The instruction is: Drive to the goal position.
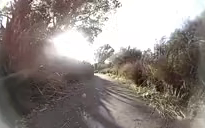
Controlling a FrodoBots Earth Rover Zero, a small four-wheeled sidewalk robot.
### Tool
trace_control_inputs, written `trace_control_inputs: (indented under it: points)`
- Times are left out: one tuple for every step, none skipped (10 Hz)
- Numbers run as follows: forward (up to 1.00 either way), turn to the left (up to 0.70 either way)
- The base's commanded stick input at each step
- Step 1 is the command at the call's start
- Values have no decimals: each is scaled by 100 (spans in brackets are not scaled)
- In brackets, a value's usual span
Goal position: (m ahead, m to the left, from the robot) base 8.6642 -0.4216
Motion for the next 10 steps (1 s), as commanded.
trace_control_inputs:
  points:
    - [50, 1]
    - [50, 1]
    - [50, 1]
    - [50, 1]
    - [50, 1]
    - [50, 1]
    - [50, 1]
    - [50, 1]
    - [50, 1]
    - [50, 1]
